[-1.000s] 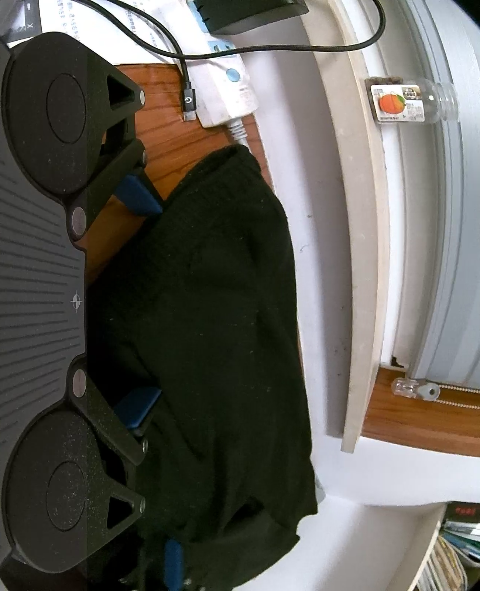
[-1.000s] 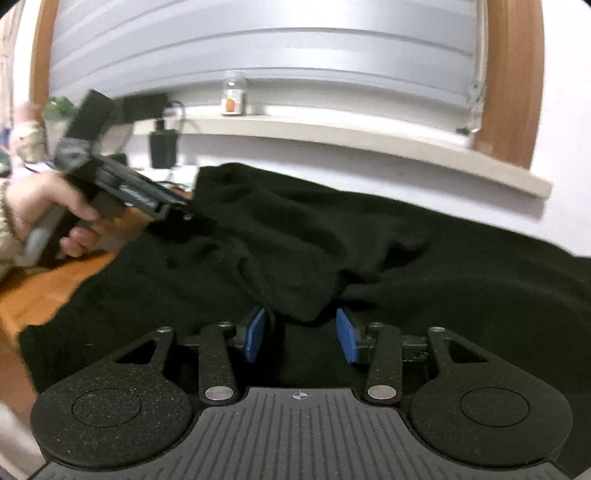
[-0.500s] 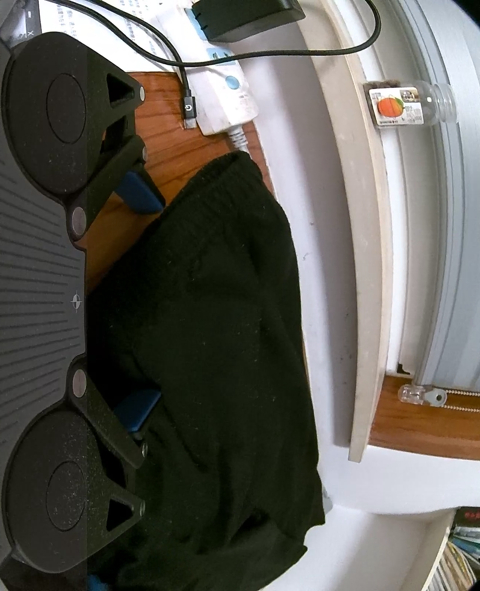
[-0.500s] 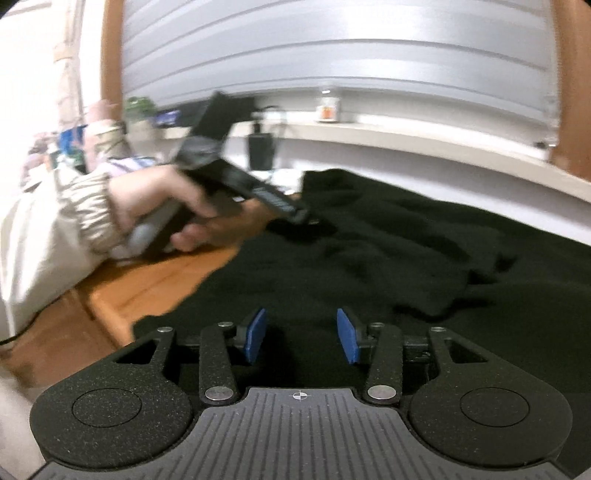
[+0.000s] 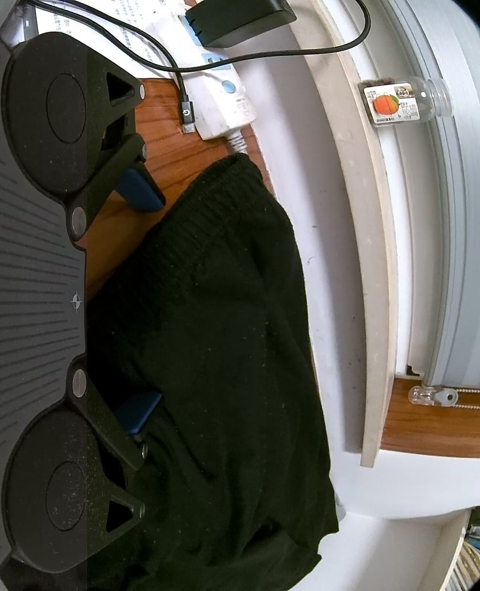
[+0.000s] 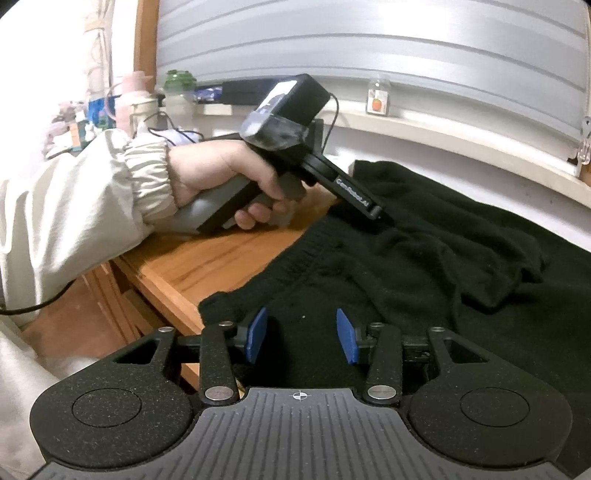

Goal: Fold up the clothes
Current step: 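Move the right tool toward the ribbed hem of the black sweater, then grasp the ribbed sweater hem with the right tool and lift it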

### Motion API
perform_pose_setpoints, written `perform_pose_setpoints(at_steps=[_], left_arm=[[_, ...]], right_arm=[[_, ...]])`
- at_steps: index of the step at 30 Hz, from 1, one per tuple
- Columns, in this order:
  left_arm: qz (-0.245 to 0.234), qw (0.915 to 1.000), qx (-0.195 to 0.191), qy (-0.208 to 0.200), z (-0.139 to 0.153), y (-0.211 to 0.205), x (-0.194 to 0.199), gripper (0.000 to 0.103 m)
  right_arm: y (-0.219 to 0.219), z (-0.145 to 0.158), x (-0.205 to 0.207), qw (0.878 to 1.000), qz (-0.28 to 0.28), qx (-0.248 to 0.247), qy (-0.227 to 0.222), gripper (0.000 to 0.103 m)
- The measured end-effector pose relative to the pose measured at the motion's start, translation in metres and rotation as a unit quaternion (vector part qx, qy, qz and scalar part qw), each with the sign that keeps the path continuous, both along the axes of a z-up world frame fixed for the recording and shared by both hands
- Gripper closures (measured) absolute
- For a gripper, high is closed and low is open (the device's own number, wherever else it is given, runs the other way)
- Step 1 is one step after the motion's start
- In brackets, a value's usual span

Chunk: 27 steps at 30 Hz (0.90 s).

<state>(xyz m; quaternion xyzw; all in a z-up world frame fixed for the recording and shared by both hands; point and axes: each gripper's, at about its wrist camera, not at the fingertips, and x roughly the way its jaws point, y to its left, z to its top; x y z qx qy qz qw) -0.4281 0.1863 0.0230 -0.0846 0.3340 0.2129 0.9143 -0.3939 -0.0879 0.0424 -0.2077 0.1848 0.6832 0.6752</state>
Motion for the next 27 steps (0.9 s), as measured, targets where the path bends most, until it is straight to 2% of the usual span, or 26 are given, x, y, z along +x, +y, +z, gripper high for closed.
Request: perform_pose_setpoints(at_steps=[5,10,16,22,27], left_arm=[[0.001,1.0,0.001,0.001,-0.001,0.0,0.002,0.0],[0.001,1.0,0.001,0.0,-0.001,0.001,0.001,0.0],[0.001,1.0,0.001,0.0,-0.002,0.001,0.001,0.0],[0.001,1.0,0.0,0.0,-0.002,0.003,0.0,0.0],[0.003,1.0,0.0,0.0,-0.002,0.003,0.0,0.0]], right_arm=[[0.0,-0.001,-0.011,1.0,0.001,-0.005,-0.027,0.06],[-0.004,0.001,-0.015,0.999,0.0,-0.01,-0.034,0.06],[-0.009,0.0,-0.028,0.998,0.037,-0.035,-0.048,0.058],[0.001,-0.003,-0.043,0.991,0.048,-0.065,-0.103,0.056],[0.006,-0.012,-0.055,0.981,0.061,-0.08,-0.168,0.055]])
